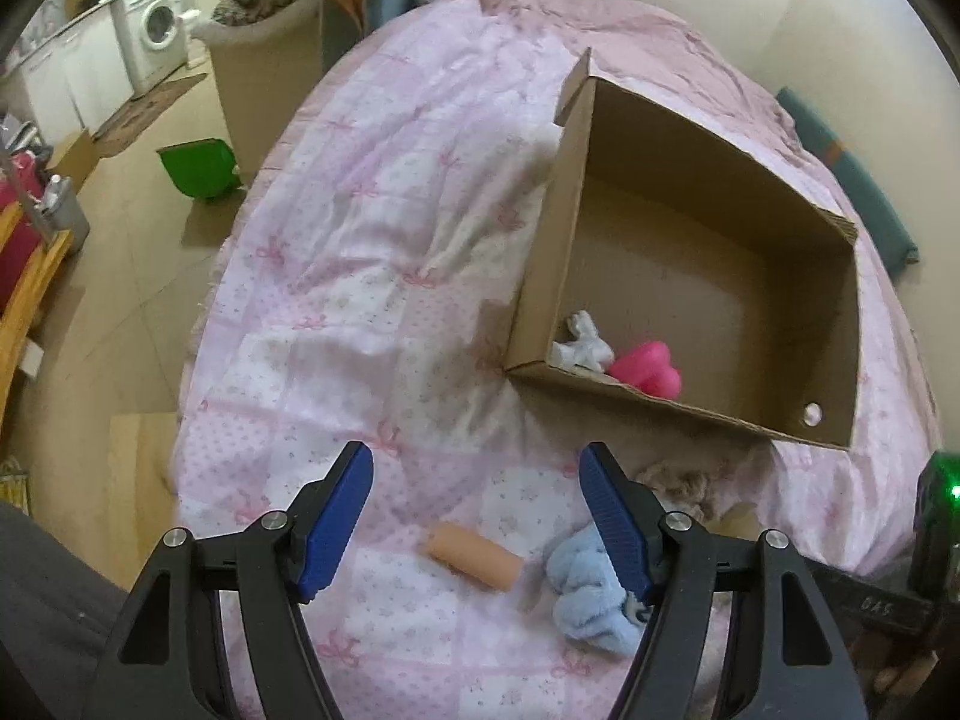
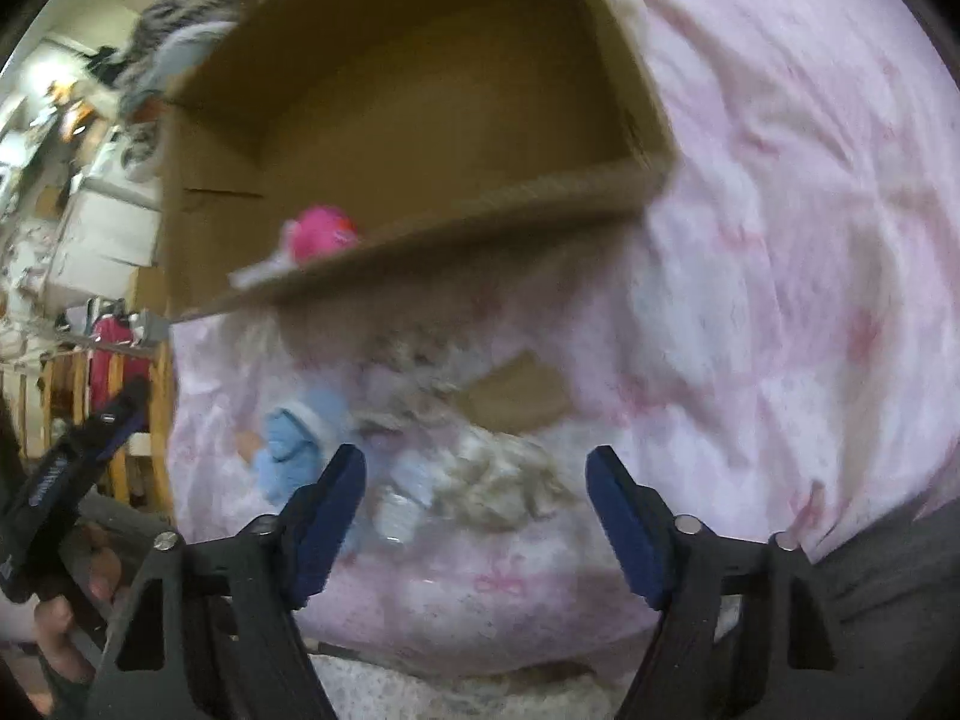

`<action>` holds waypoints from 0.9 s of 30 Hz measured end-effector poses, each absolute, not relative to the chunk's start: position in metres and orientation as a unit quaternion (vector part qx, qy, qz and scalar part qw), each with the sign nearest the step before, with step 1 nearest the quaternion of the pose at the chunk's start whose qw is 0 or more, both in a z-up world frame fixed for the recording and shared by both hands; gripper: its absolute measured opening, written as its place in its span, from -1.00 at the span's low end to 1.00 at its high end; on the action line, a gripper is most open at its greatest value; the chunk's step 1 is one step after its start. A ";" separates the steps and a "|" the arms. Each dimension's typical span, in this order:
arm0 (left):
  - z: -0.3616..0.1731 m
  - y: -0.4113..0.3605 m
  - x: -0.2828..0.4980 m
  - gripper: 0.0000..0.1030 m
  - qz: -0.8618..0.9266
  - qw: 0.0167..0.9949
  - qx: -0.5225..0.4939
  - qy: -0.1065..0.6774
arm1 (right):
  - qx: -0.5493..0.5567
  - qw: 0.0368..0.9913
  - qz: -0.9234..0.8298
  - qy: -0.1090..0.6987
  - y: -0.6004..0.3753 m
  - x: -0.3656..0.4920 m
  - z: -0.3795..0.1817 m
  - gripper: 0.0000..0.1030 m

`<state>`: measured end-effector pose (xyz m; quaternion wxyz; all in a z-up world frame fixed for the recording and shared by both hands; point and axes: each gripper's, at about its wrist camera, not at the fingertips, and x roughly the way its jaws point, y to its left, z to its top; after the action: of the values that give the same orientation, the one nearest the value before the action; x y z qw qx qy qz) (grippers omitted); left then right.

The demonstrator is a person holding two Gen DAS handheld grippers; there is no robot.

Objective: Organize soft objects
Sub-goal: 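Grasp the cream scrunchie with the right gripper while the left reaches the foam roller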

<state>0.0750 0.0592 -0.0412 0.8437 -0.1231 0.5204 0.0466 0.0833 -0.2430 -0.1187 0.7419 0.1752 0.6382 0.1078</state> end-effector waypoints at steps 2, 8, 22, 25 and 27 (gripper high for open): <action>-0.045 0.053 0.078 0.33 0.035 0.836 -0.103 0.537 | 0.176 0.730 0.101 0.653 -0.244 0.084 -0.130 0.50; -0.047 0.047 0.076 0.33 0.028 0.837 -0.080 0.540 | 0.163 0.705 0.101 0.683 -0.232 0.086 -0.153 -0.27; -0.052 0.069 0.072 0.33 0.057 0.822 -0.109 0.556 | 0.155 0.758 0.161 0.612 -0.227 0.073 -0.087 -0.68; -0.056 0.071 0.072 0.33 0.062 0.816 -0.114 0.563 | 0.133 0.799 0.174 0.559 -0.223 0.067 -0.059 -0.68; -0.060 0.073 0.072 0.33 0.064 0.811 -0.120 0.569 | 0.134 0.818 0.185 0.528 -0.225 0.065 -0.046 -0.68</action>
<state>0.0722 0.0725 -0.0601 0.8112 -0.1196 0.5689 0.0635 0.0653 -0.2248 -0.0464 0.8179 0.1340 0.5282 0.1845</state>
